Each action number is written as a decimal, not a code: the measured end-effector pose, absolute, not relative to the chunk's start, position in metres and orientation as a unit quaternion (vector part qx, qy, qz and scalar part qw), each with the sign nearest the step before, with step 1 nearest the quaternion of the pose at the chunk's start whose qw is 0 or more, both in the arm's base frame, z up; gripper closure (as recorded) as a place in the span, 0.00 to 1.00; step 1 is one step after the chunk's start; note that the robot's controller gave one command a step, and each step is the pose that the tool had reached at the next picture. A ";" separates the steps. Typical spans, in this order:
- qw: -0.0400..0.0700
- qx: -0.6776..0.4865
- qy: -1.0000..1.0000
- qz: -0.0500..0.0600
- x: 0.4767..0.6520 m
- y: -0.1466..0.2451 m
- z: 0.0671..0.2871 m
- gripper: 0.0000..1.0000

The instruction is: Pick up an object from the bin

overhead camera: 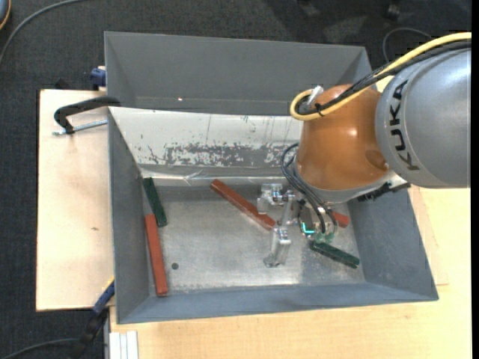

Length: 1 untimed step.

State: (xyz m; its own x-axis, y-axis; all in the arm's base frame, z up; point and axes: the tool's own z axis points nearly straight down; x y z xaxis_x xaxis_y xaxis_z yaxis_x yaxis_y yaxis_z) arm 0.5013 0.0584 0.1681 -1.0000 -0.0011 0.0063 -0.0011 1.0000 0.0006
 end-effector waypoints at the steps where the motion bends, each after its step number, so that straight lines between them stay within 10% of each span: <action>1: 0.002 -0.064 -0.998 0.001 0.534 -0.018 0.094 0.00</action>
Offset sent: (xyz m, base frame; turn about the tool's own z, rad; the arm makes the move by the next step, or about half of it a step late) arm 0.0329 -0.0730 -0.0721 0.1230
